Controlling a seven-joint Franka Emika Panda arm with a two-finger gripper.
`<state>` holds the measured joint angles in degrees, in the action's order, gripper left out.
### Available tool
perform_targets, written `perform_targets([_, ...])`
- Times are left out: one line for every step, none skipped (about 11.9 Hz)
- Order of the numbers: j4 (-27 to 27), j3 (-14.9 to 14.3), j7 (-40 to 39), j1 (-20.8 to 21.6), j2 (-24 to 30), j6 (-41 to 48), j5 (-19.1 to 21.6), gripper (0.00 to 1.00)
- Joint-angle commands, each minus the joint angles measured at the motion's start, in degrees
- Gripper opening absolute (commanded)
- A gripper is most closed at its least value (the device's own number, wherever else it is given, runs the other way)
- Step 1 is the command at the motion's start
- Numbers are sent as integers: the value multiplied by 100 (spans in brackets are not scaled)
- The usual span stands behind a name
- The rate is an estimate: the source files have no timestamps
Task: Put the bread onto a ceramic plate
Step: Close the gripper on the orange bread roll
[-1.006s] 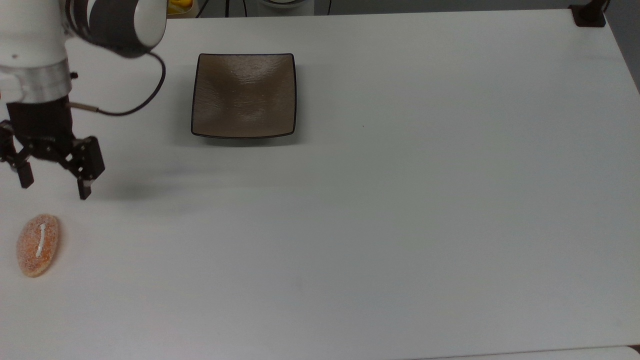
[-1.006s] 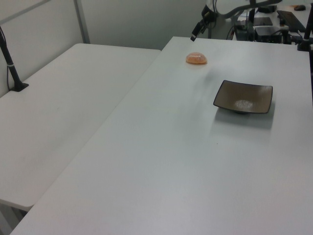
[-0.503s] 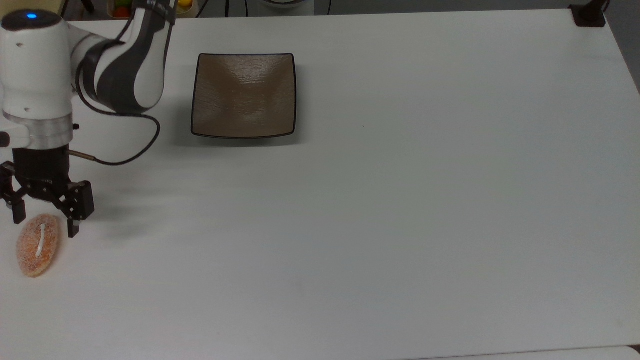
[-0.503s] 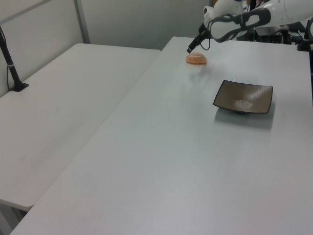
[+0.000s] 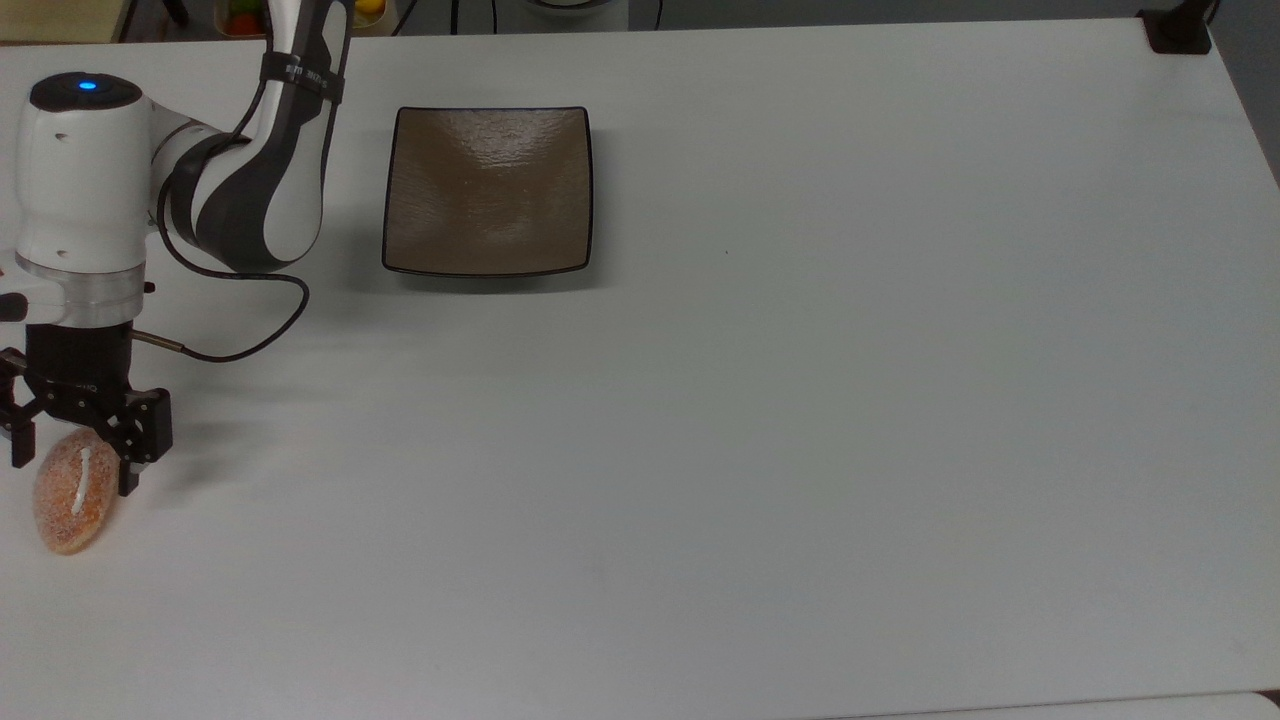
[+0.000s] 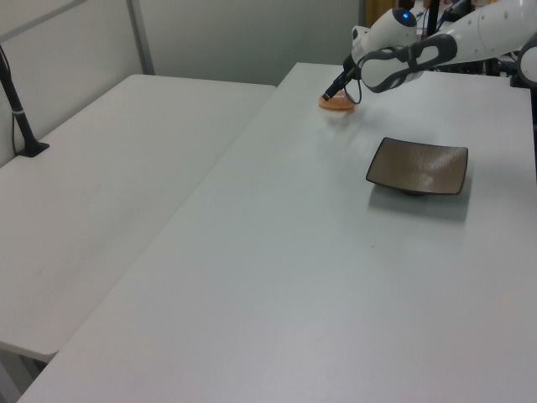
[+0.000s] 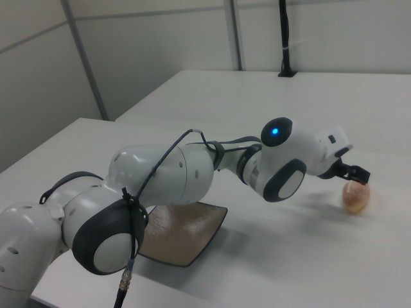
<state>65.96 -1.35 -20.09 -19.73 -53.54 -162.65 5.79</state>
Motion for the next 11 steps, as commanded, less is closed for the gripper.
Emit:
perform_targets([-145,38,-285,-102,-104,-153,54,100])
perform_targets([-137,38,-285,-128,-122,-153,53,100])
perform_targets([-145,38,-329,-137,-183,-162,53,100])
perform_targets([-137,38,-347,-137,-210,-188,53,100])
perform_targets([-128,38,-347,-128,-253,-249,53,100])
perform_targets([-128,38,-347,-128,-332,-337,53,100])
perform_targets([-119,38,-347,-128,-342,-355,53,100])
perform_targets([-110,38,-347,-128,-350,-364,53,100])
perform_targets([-110,38,-347,-128,-351,-364,45,97])
perform_targets([-110,38,-347,-128,-351,-364,45,82])
perform_targets([-101,38,-347,-119,-342,-364,45,66])
